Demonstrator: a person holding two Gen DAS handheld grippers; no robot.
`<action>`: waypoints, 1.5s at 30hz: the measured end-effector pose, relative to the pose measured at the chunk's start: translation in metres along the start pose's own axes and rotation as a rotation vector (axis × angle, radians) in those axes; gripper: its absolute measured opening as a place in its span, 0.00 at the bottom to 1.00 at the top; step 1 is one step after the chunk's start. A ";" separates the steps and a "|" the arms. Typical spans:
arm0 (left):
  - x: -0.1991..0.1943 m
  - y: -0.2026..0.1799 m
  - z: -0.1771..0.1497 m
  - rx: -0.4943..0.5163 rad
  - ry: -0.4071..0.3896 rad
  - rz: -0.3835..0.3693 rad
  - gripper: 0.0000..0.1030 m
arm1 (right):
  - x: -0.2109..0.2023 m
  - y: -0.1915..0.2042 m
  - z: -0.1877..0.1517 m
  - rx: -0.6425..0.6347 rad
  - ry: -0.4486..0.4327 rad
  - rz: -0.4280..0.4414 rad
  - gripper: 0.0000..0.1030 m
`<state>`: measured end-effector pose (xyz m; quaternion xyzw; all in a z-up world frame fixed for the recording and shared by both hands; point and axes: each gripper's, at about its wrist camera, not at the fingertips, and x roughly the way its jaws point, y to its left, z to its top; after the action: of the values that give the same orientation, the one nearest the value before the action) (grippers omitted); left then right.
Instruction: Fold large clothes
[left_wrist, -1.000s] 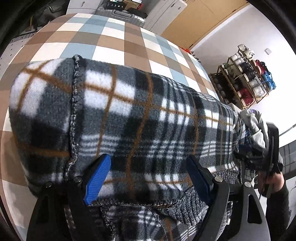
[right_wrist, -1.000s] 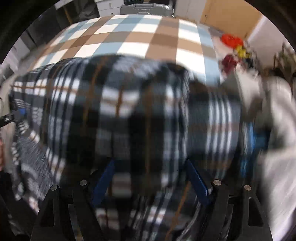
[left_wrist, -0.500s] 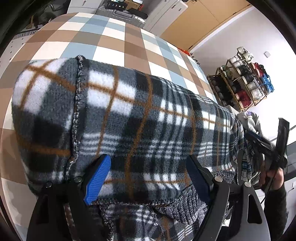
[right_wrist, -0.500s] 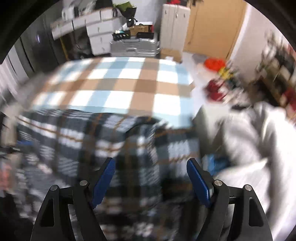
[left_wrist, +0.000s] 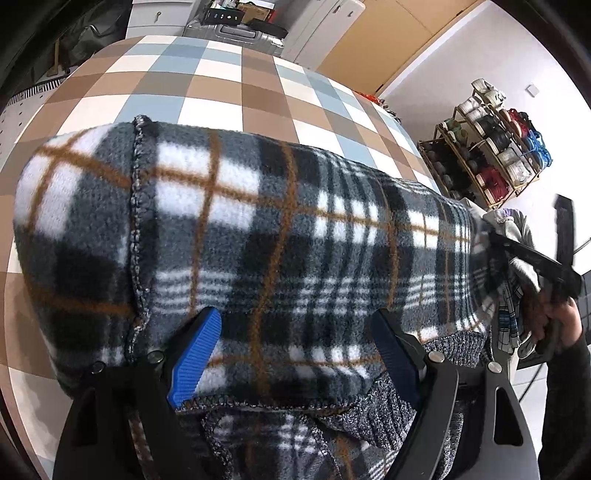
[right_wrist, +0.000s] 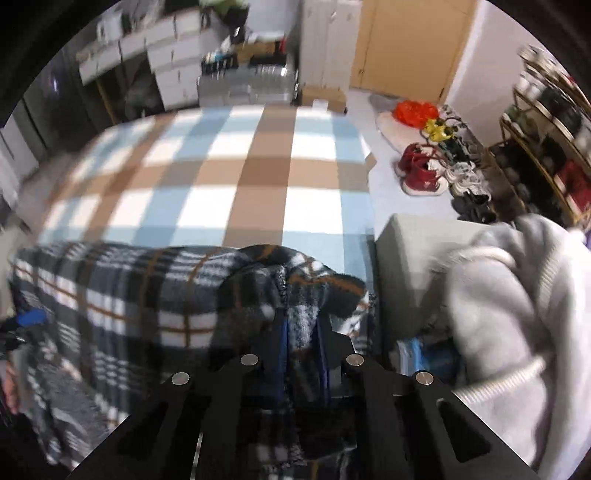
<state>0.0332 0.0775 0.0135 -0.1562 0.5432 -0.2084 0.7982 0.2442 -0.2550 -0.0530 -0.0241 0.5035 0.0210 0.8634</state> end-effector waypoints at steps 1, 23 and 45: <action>0.000 0.000 0.000 0.000 -0.001 0.003 0.77 | -0.011 -0.007 -0.006 0.043 -0.027 0.022 0.12; -0.062 -0.017 0.004 0.070 -0.111 -0.223 0.78 | -0.050 0.076 -0.021 -0.175 -0.141 0.004 0.95; 0.067 -0.045 0.072 0.386 0.176 0.223 0.80 | 0.114 0.098 0.049 -0.319 0.055 0.036 1.00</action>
<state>0.1144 0.0067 0.0075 0.0789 0.5749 -0.2316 0.7808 0.3373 -0.1531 -0.1303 -0.1526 0.5176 0.1155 0.8340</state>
